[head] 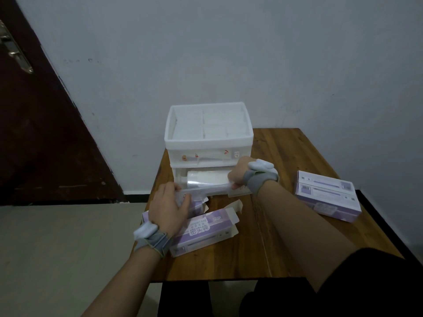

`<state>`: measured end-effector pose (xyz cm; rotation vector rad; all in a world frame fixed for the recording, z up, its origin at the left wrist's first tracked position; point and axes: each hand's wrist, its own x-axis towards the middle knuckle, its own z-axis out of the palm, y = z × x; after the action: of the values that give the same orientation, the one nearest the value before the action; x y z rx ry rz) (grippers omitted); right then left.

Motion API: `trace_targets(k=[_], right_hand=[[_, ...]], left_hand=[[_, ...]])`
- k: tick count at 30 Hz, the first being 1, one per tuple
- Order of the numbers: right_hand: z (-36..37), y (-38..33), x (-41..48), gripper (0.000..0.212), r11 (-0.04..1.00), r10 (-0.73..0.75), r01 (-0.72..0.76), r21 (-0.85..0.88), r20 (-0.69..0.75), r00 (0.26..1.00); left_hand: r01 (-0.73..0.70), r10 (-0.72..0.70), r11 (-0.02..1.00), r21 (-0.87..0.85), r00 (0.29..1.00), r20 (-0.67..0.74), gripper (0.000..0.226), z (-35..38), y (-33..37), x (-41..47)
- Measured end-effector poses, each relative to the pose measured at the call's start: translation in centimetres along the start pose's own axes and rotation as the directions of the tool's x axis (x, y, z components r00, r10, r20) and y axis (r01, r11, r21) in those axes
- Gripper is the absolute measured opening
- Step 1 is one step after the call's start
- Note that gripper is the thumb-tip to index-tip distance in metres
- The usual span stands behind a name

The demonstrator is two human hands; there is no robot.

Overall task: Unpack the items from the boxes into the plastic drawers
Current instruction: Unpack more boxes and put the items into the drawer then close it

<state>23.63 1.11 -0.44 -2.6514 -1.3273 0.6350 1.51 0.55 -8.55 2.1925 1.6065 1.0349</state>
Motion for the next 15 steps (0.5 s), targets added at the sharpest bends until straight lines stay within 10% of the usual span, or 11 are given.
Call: trace_targets(k=[15], right_hand=[[1.4,6.3,-0.7,0.032,0.888,-0.391,0.459,0.02,-0.491,0.779]], left_hand=[[0.238,-0.208,0.92,-0.311,0.97,0.126,0.08,0.1,-0.9,1.6]])
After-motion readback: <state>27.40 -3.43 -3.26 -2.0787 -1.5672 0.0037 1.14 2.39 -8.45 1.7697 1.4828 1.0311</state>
